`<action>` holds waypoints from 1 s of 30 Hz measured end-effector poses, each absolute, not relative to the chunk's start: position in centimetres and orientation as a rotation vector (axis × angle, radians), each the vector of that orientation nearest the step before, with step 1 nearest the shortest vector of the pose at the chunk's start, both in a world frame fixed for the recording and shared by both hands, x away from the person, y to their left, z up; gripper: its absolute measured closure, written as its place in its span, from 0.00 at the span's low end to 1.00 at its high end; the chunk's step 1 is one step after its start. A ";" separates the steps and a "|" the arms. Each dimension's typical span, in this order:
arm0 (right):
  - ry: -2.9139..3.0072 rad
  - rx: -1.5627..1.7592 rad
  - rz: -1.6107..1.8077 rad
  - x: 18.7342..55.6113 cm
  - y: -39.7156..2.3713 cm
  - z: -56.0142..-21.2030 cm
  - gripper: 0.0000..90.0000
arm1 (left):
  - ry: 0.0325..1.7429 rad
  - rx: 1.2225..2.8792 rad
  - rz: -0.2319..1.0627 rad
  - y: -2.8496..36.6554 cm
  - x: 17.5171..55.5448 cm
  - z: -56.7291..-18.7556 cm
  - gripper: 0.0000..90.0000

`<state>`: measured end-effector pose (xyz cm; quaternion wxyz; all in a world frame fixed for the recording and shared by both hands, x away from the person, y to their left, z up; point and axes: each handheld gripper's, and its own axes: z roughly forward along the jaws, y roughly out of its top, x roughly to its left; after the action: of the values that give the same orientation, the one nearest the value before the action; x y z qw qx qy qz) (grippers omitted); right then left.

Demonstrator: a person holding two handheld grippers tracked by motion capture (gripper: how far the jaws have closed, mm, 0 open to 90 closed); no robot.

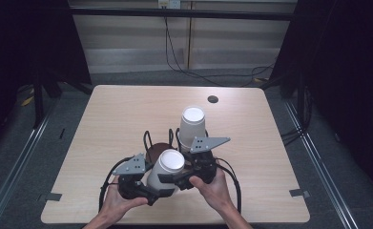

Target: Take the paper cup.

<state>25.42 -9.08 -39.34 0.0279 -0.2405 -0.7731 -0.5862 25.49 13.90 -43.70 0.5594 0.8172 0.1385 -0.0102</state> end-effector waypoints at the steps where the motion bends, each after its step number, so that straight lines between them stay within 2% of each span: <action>1: -2.393 -0.747 -1.815 25.4 -9.0 -39.3 0.21 | 0.331 1.928 -0.019 13.9 25.5 -43.7 0.20; 7: -2.416 -0.770 -1.785 25.5 -8.9 -39.4 0.15 | 0.331 1.949 -0.029 14.0 25.5 -43.5 0.20; 20: -2.394 -0.754 -1.837 25.6 -11.0 -38.4 0.15 | 0.381 1.991 -0.053 15.4 26.1 -42.3 0.21; 30: -2.471 -0.702 -1.776 25.8 -11.6 -38.4 0.15 | 0.399 2.104 -0.012 15.9 26.5 -41.7 0.22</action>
<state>25.80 -11.56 -38.37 0.0093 -0.2249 -0.7911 -0.5688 26.52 15.92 -41.72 0.4794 0.8622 0.1636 -0.0048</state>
